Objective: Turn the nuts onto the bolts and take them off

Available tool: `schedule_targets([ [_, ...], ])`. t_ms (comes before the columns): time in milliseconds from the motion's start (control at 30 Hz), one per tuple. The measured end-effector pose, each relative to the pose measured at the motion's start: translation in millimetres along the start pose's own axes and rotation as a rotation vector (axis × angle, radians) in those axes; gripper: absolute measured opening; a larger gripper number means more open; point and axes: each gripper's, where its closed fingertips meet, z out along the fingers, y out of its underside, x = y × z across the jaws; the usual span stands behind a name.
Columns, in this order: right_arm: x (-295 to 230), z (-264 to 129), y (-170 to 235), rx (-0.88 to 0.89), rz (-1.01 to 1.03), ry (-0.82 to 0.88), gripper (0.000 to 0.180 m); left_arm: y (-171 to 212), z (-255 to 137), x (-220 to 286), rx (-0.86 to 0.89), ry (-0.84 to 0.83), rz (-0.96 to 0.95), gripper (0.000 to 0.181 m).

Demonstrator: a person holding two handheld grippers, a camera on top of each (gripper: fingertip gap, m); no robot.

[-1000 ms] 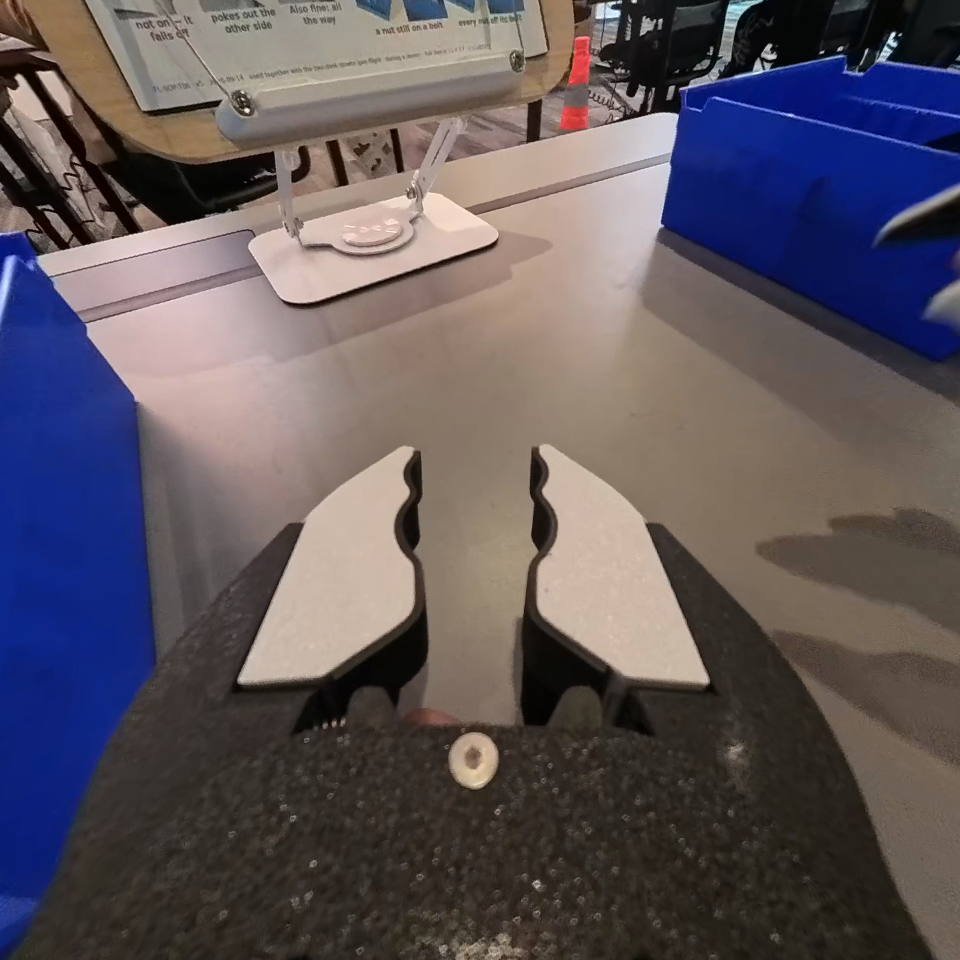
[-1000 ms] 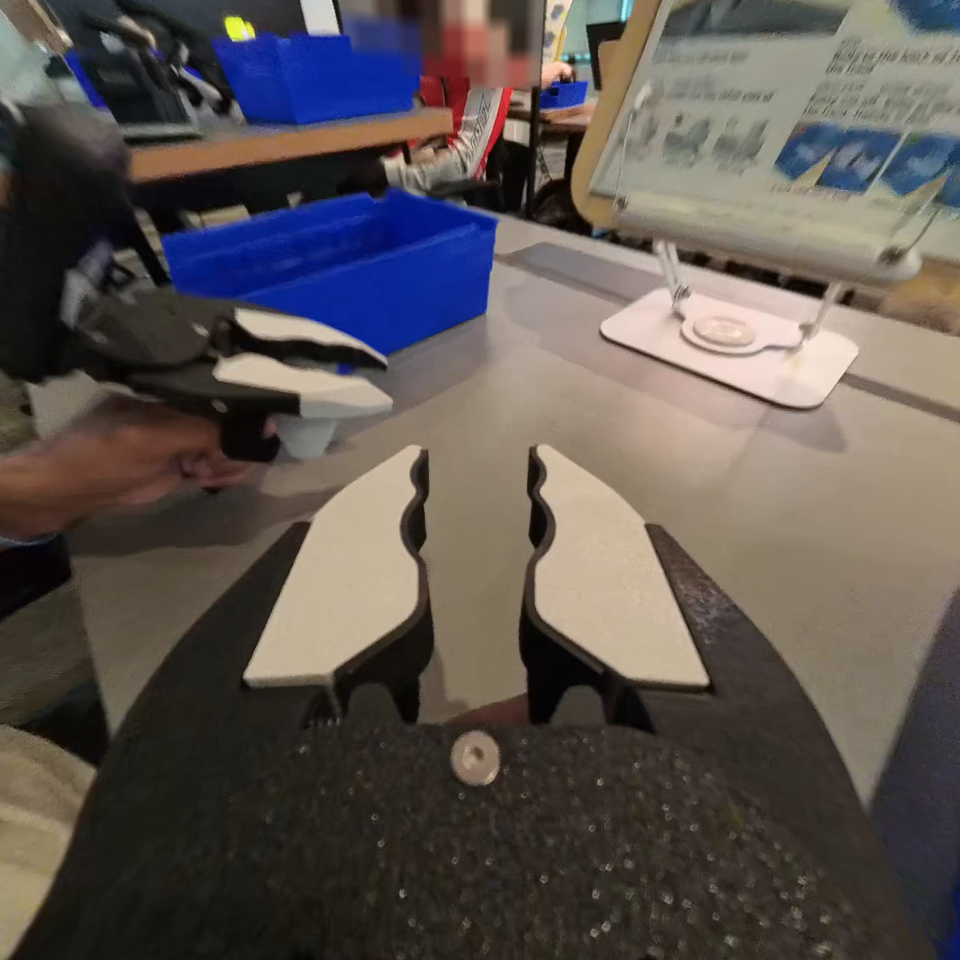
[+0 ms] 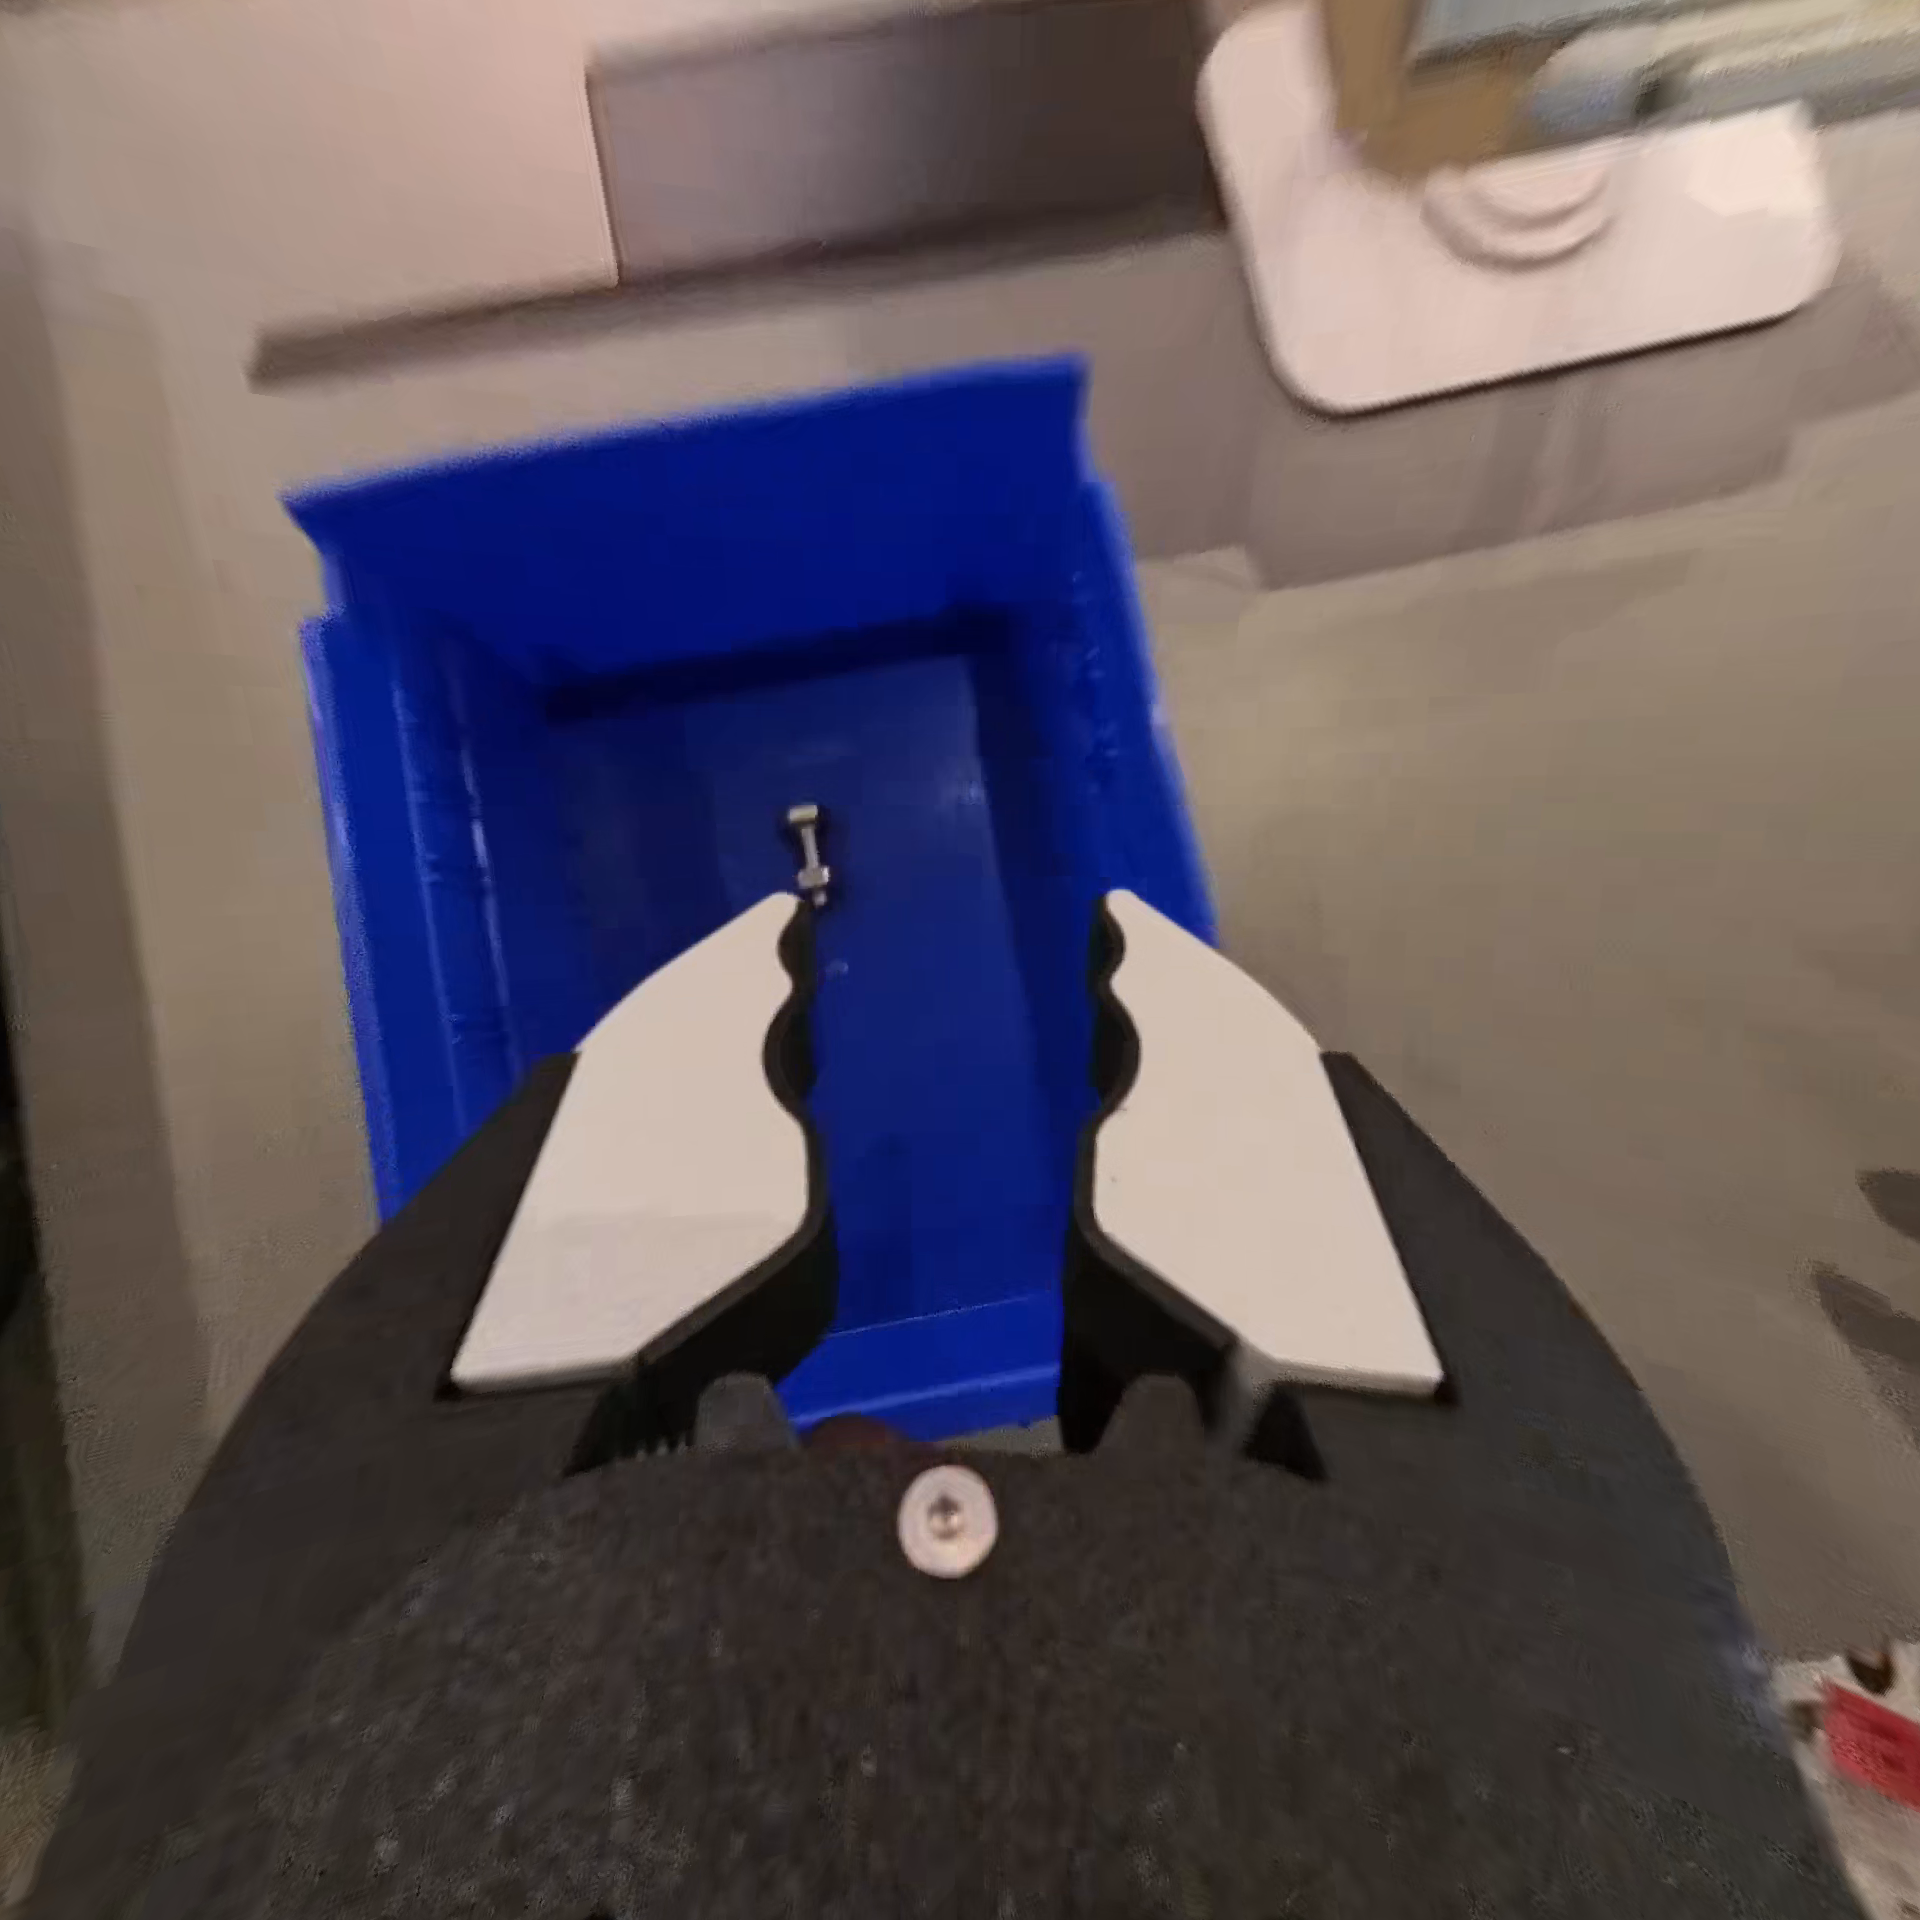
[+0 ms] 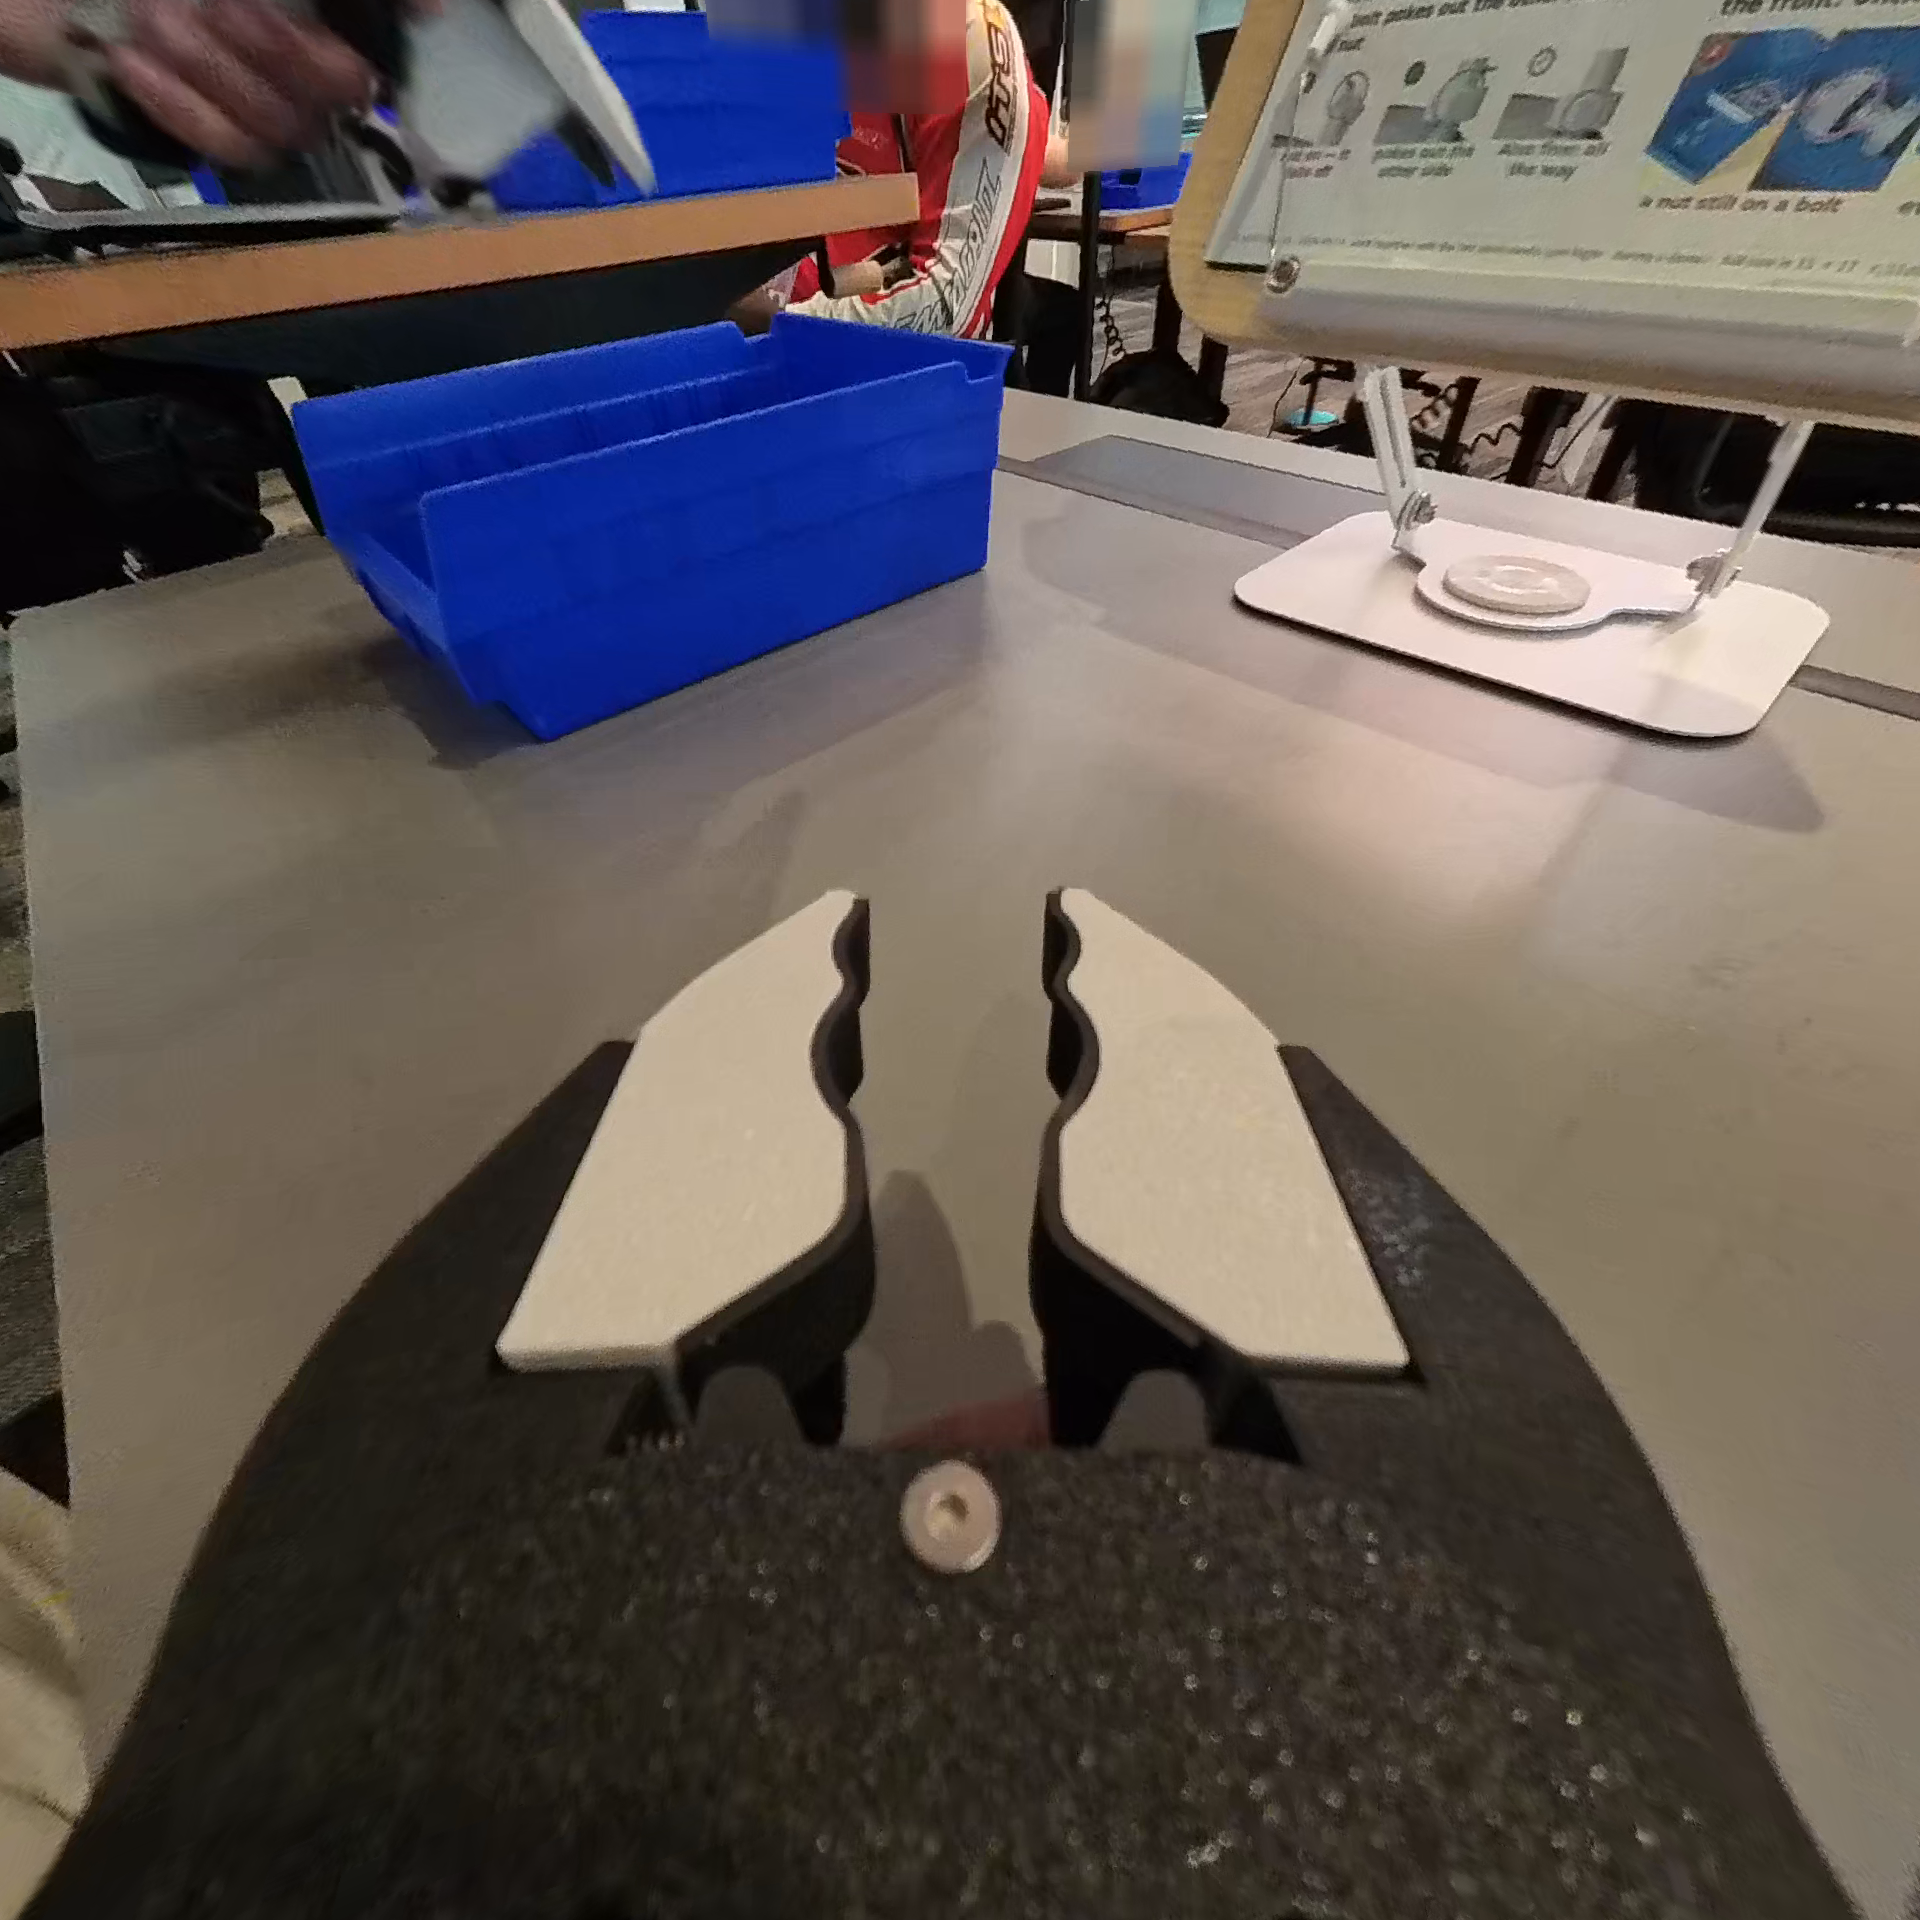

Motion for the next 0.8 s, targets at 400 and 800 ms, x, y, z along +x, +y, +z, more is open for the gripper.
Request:
schedule_targets([
  [400,-7,0,3,-0.015,-0.016,-0.020,0.030,74,134,-50,-0.408,-0.023,-0.256,0.053],
  [800,-8,1,4,-0.027,-0.008,-0.029,0.028,77,145,-60,-0.382,-0.030,-0.104,0.020],
])
